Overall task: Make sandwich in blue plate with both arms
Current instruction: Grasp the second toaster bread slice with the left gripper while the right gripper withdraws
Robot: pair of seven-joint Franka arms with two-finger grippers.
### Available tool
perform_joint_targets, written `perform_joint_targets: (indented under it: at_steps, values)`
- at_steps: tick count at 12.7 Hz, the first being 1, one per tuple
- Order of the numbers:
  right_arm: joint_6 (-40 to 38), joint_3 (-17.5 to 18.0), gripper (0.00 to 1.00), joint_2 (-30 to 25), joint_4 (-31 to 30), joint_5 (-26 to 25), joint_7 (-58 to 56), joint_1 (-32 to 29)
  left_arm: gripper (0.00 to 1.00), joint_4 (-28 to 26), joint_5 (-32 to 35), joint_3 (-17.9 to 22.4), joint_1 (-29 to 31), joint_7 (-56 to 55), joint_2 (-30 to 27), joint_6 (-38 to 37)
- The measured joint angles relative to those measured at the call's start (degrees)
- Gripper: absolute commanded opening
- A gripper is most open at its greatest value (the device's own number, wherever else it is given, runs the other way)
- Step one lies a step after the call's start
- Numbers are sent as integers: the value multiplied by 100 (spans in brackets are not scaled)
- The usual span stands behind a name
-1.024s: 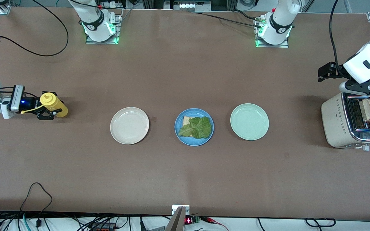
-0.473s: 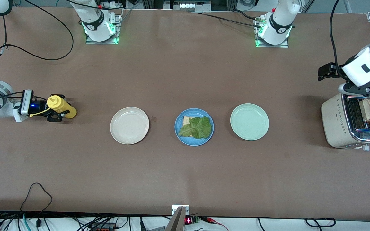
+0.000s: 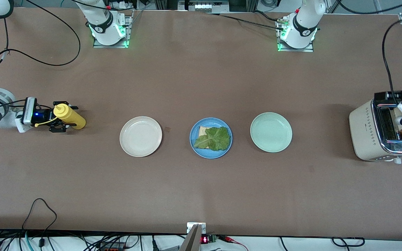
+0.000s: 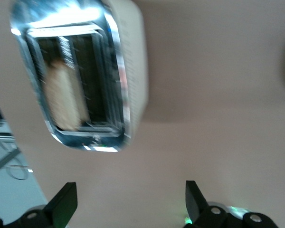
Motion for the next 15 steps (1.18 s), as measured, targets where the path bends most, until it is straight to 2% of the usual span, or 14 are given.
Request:
perform_joint_targets:
  at_steps: [2,6,8,10,11,13,15]
  values:
    - [-36,0,100,8,53,2,3,-19,100,77,350,0,164,140,438,537]
    - [-35,-6,100,11,220,-156,7,-160,100,112,419,-1,565,615,1017,1315]
    - [-43,-8,100,8,512,-444,7,-319,60,122,419,-2,702,795,1140,1440]
    - [-114,3,100,-45,902,-638,29,-412,34,123,419,-9,742,950,1169,1439]
    - [-144,13,100,-169,1073,-725,123,-423,15,123,419,-10,772,1050,1171,1429]
    - [-272,69,100,-531,1420,-949,695,-421,2,123,418,-10,815,1177,1174,1357]
    - [-416,129,100,-999,1762,-1161,1572,-393,1,134,419,-10,821,1261,1174,1258]
